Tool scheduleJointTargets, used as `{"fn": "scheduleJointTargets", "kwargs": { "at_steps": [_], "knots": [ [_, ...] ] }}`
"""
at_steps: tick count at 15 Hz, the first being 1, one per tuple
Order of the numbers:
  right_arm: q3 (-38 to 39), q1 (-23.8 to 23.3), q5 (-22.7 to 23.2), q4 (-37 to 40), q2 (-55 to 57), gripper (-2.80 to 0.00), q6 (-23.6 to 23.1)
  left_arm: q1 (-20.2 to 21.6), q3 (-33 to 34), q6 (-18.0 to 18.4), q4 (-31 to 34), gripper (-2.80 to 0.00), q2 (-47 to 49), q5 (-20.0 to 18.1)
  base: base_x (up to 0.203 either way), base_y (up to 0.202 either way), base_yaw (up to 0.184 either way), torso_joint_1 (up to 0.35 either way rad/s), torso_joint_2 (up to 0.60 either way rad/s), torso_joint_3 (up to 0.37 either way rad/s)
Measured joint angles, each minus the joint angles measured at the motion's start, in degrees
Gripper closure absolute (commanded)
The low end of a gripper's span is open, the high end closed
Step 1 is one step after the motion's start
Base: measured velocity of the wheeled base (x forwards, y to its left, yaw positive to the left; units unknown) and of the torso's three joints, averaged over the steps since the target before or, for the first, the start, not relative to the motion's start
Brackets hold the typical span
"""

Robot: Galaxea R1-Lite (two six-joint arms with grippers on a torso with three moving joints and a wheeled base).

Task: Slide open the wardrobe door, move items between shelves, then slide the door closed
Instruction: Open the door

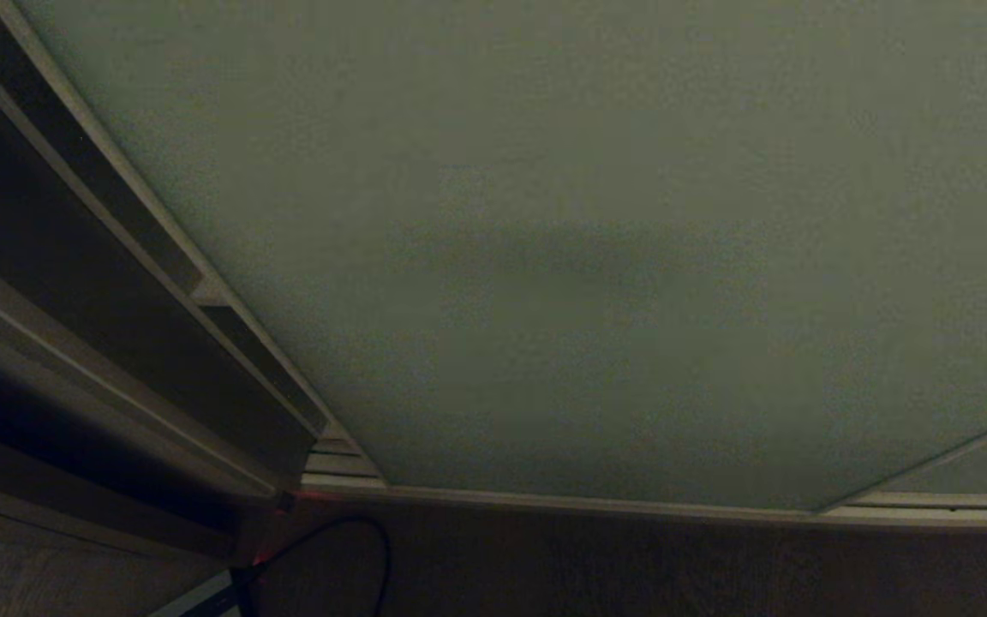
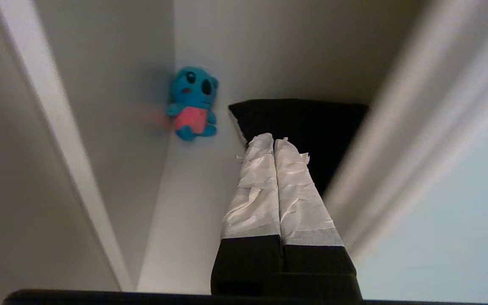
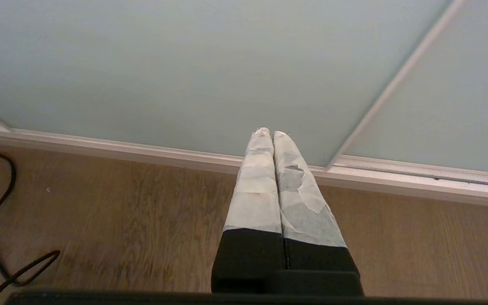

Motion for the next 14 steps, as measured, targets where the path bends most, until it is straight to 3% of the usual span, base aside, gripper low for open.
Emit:
{"fn": "scheduleJointTargets", "kwargs": {
  "at_steps": [5, 14],
  "knots": [
    [0.0, 0.0, 0.0, 0.0, 0.0, 0.00, 0.0, -5.9, -2.2, 1.2, 0.4, 0.00, 2.8, -0.4, 0.000, 0.000, 0.000, 0.000, 0.00, 0.000],
    [0.0, 0.0, 0.0, 0.0, 0.0, 0.00, 0.0, -18.2, -5.1, 7.6, 0.3, 0.00, 9.1, -0.1, 0.000, 0.000, 0.000, 0.000, 0.00, 0.000]
  ]
}}
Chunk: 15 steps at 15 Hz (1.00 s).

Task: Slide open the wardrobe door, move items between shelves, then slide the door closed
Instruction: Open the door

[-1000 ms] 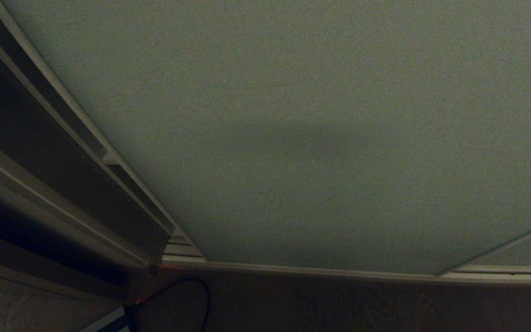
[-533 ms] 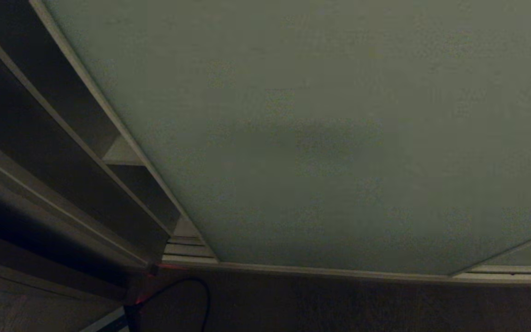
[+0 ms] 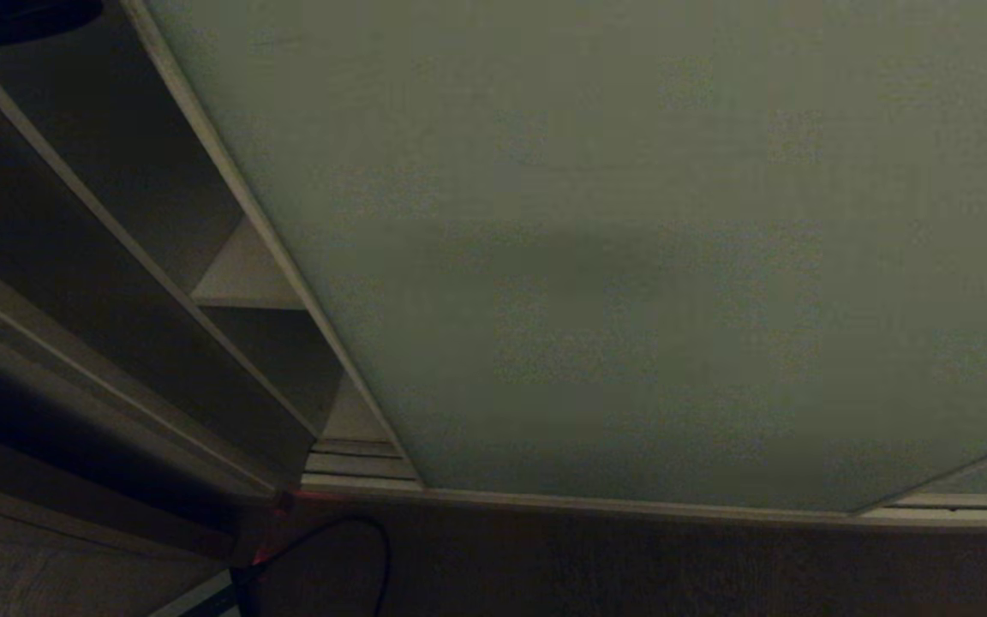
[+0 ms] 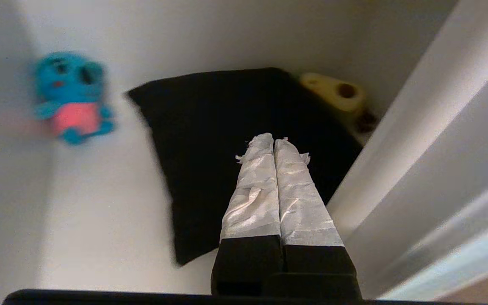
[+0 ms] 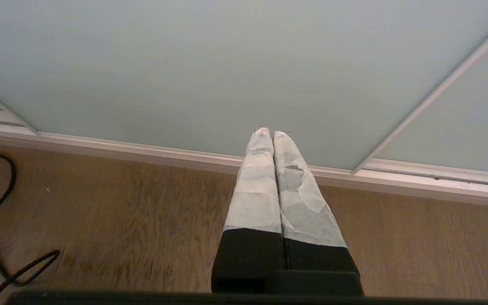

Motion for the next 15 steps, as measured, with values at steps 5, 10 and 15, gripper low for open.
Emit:
{"fn": "scheduleJointTargets", "kwargs": {
  "at_steps": [5, 10, 15],
  "knots": [
    [0.0, 0.0, 0.0, 0.0, 0.0, 0.00, 0.0, -7.4, -2.3, 3.5, -0.6, 0.00, 3.3, 0.6, 0.000, 0.000, 0.000, 0.000, 0.00, 0.000],
    [0.0, 0.0, 0.0, 0.0, 0.0, 0.00, 0.0, -13.1, -2.5, 4.2, -0.6, 0.00, 5.8, 0.1, 0.000, 0.000, 0.000, 0.000, 0.00, 0.000],
    [0.0, 0.0, 0.0, 0.0, 0.0, 0.00, 0.0, -18.8, -3.5, 5.2, -2.9, 0.00, 9.5, 0.4, 0.000, 0.000, 0.000, 0.000, 0.00, 0.000]
  ]
}}
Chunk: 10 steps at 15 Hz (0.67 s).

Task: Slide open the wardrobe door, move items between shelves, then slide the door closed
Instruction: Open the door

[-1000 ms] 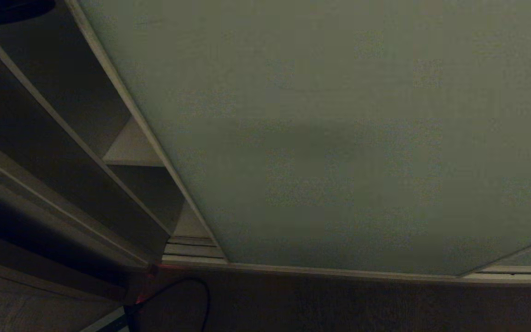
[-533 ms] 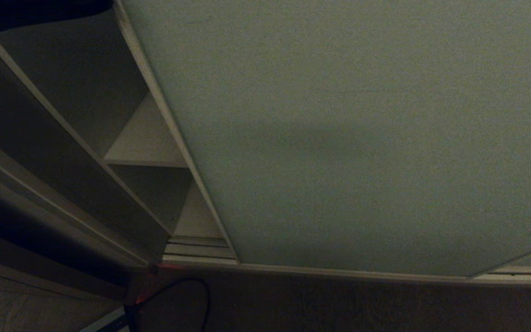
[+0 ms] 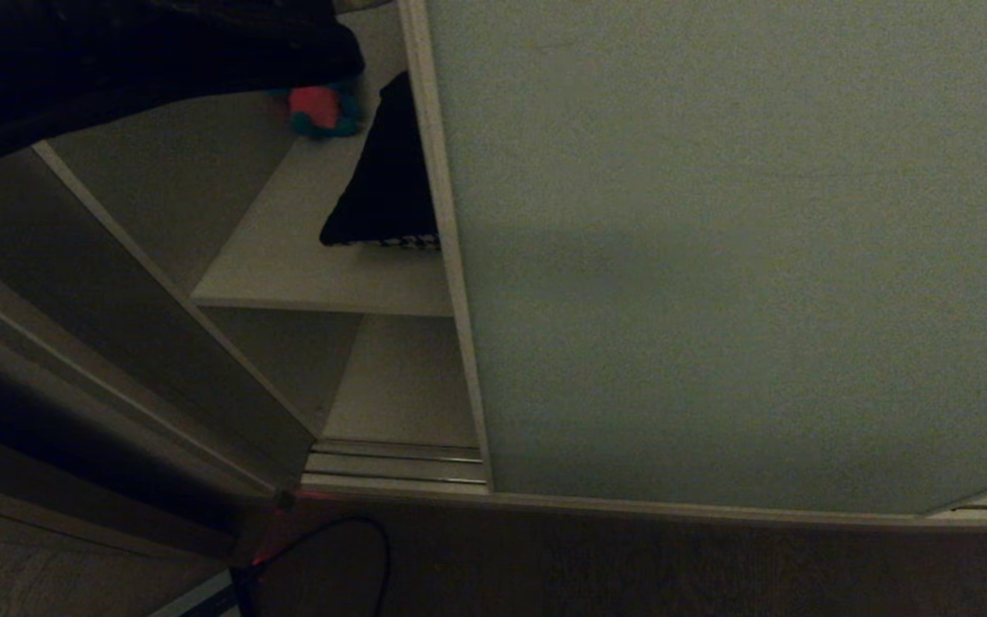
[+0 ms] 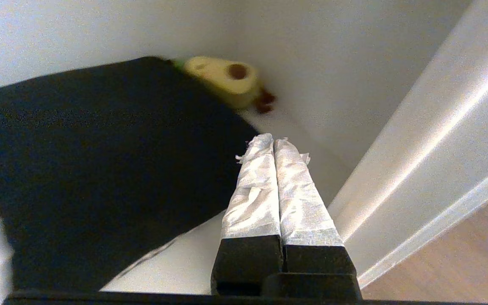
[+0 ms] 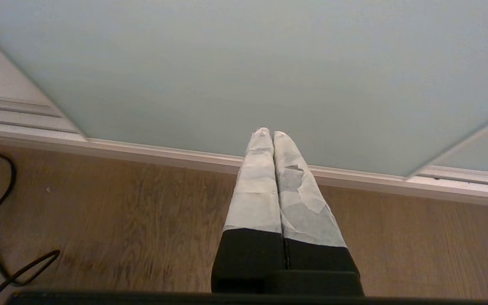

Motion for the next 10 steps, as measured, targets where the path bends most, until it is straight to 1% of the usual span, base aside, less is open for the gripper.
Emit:
{"fn": "scheduleJointTargets", "kwargs": {
  "at_steps": [2, 3, 5, 8, 10],
  "knots": [
    [0.0, 0.0, 0.0, 0.0, 0.0, 0.00, 0.0, -1.7, -1.3, 1.4, -0.9, 0.00, 2.2, 0.5, 0.000, 0.000, 0.000, 0.000, 0.00, 0.000],
    [0.0, 0.0, 0.0, 0.0, 0.0, 0.00, 0.0, -1.9, -1.7, 1.3, -1.2, 0.00, 2.8, 1.3, 0.000, 0.000, 0.000, 0.000, 0.00, 0.000],
    [0.0, 0.0, 0.0, 0.0, 0.0, 0.00, 0.0, -1.9, -1.8, 0.8, -1.2, 0.00, 3.2, 4.0, 0.000, 0.000, 0.000, 0.000, 0.00, 0.000],
    [0.0, 0.0, 0.0, 0.0, 0.0, 0.00, 0.0, -1.0, -0.6, -2.8, -1.7, 0.00, 2.2, 6.5, 0.000, 0.000, 0.000, 0.000, 0.00, 0.000],
    [0.0, 0.0, 0.0, 0.0, 0.0, 0.00, 0.0, -0.5, 1.5, -3.8, -2.2, 0.00, 0.2, 9.1, 0.000, 0.000, 0.000, 0.000, 0.00, 0.000]
  ]
}}
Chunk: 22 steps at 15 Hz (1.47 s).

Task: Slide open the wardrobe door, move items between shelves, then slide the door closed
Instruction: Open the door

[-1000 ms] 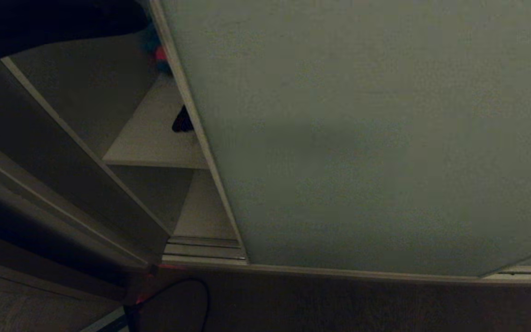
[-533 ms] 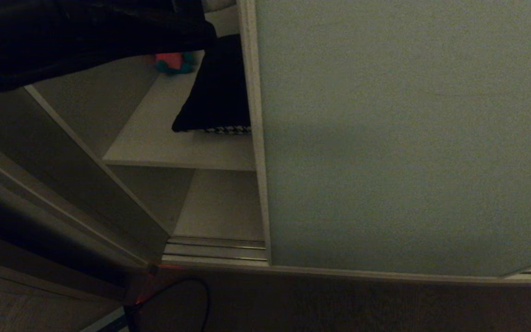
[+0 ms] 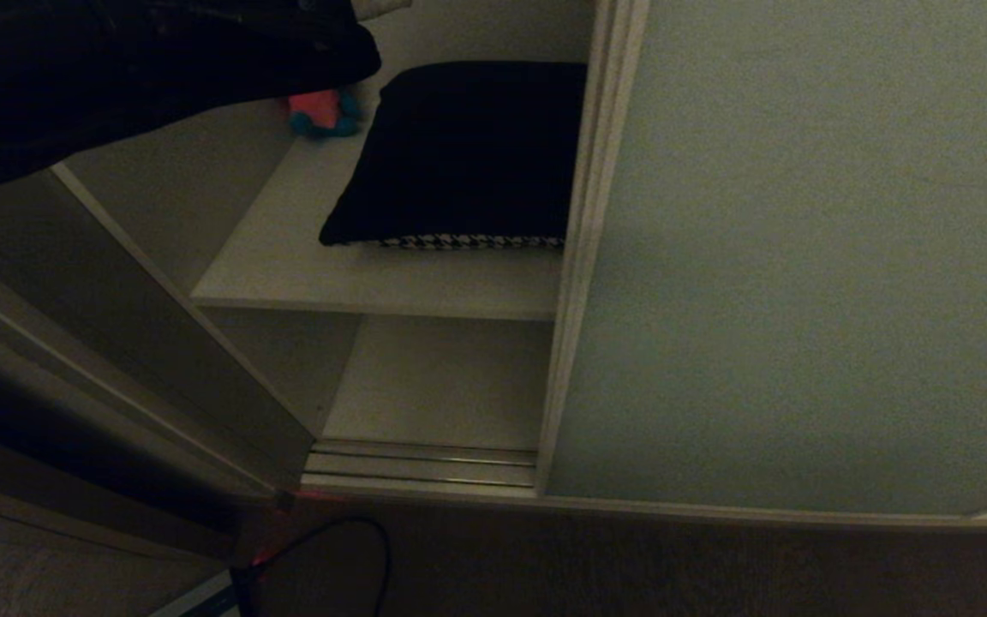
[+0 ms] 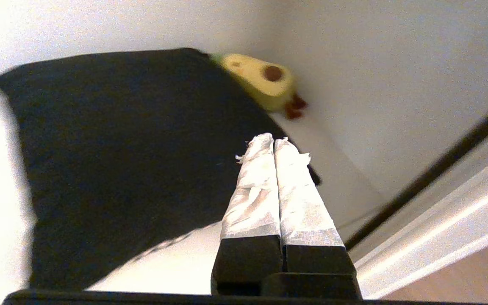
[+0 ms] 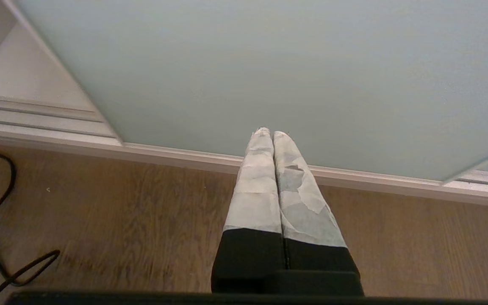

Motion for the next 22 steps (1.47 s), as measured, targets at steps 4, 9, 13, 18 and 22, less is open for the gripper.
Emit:
{"fn": "scheduleJointTargets", "kwargs": {
  "at_steps": [4, 9, 13, 18, 22],
  "knots": [
    [0.0, 0.0, 0.0, 0.0, 0.0, 0.00, 0.0, 7.9, 6.9, 0.5, 0.8, 0.00, -6.6, 3.6, 0.000, 0.000, 0.000, 0.000, 0.00, 0.000],
    [0.0, 0.0, 0.0, 0.0, 0.0, 0.00, 0.0, 25.8, 19.3, 0.4, 1.7, 0.00, -18.3, 3.4, 0.000, 0.000, 0.000, 0.000, 0.00, 0.000],
    [0.0, 0.0, 0.0, 0.0, 0.0, 0.00, 0.0, 35.1, 32.9, 0.9, 4.5, 0.00, -31.7, 0.9, 0.000, 0.000, 0.000, 0.000, 0.00, 0.000],
    [0.0, 0.0, 0.0, 0.0, 0.0, 0.00, 0.0, 38.4, 50.2, 1.5, 12.0, 0.00, -52.5, -1.8, 0.000, 0.000, 0.000, 0.000, 0.00, 0.000],
    [0.0, 0.0, 0.0, 0.0, 0.0, 0.00, 0.0, 40.9, 61.5, 0.3, 18.9, 0.00, -65.2, -4.2, 0.000, 0.000, 0.000, 0.000, 0.00, 0.000]
  ]
}}
